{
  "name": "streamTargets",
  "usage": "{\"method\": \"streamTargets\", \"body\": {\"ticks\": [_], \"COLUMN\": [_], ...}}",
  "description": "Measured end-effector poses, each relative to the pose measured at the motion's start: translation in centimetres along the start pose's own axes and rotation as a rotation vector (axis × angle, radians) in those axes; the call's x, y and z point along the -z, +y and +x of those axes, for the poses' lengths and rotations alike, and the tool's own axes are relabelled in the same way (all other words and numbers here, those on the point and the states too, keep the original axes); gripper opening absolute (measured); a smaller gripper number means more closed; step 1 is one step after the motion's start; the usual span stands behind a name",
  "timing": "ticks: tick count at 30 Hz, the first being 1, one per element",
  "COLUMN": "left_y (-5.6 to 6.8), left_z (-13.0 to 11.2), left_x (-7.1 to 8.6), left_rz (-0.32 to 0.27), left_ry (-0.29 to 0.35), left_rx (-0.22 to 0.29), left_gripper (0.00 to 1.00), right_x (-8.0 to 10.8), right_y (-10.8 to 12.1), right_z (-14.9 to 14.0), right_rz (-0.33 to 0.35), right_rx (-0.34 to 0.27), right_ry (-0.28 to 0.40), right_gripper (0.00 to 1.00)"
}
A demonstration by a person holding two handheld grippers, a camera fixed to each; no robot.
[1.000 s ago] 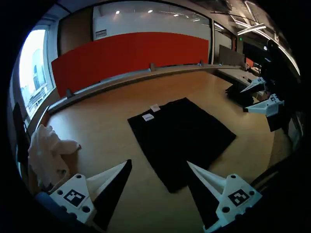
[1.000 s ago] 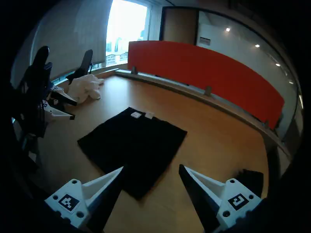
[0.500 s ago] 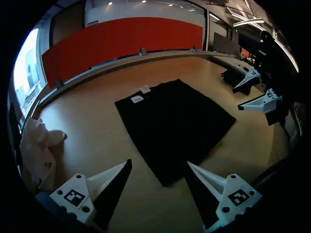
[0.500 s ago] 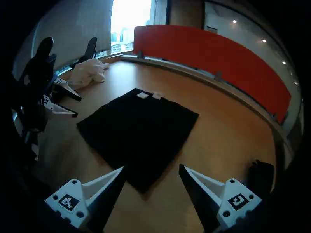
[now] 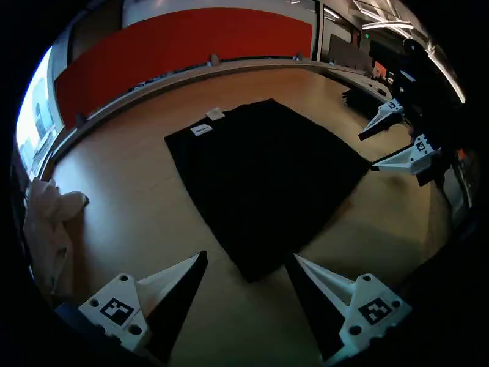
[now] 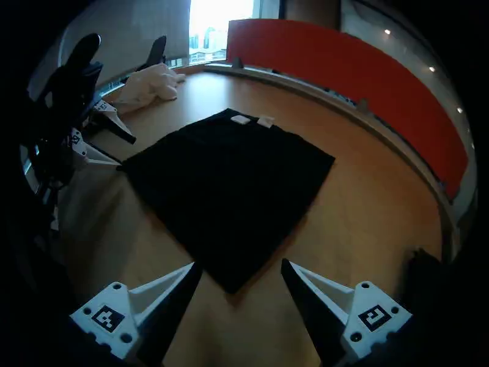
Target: Fold towel
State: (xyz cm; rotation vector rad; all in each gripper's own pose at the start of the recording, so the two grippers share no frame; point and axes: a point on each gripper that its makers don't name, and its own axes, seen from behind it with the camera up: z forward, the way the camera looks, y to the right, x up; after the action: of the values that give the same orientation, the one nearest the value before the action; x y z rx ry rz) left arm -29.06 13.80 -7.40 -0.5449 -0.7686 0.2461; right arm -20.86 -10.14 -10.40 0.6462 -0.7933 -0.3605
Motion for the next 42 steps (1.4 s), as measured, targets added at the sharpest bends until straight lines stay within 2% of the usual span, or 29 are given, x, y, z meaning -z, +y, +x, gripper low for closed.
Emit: {"method": "streamTargets", "body": {"ticks": [6,12,20,24,28,36,38,42], "left_y": [0.1,0.2,0.2,0.1,0.2,0.6,0.7,0.8], "left_z": [-0.4,-1.1,-1.3,-1.2,-1.2,-1.2,-1.2,-1.2], "left_x": [-0.4,-0.9,-1.0,-1.0,-1.0,-1.0,-1.0,-1.0], "left_rz": [-0.005,-0.007,-0.001,0.000,0.001,-0.003,-0.005,-0.003], "left_ry": [-0.024,-0.050,-0.069,-0.073,-0.073,-0.080,-0.080,-0.082], "left_rx": [0.006,0.001,-0.001,-0.001,-0.001,-0.006,-0.007,-0.005], "left_gripper": [0.93,0.91,0.83,0.83,0.80,0.65,0.56,0.50], "right_x": [-0.6,-0.7,-0.8,-0.8,-0.8,-0.9,-0.9,-0.9], "right_y": [-0.2,-0.3,-0.3,-0.5,-0.7,-0.9,-0.8,-0.8], "right_z": [-0.9,-1.1,-1.5,-1.5,-1.5,-1.5,-1.6,-1.6], "right_rz": [0.012,0.028,0.041,0.048,0.058,0.066,0.067,0.067], "right_rx": [0.001,-0.016,-0.017,-0.018,-0.017,-0.016,-0.017,-0.018], "right_ry": [-0.027,-0.040,-0.063,-0.063,-0.063,-0.069,-0.070,-0.070], "right_gripper": [1.00,0.94,0.81,0.81,0.71,0.60,0.57,0.45]}}
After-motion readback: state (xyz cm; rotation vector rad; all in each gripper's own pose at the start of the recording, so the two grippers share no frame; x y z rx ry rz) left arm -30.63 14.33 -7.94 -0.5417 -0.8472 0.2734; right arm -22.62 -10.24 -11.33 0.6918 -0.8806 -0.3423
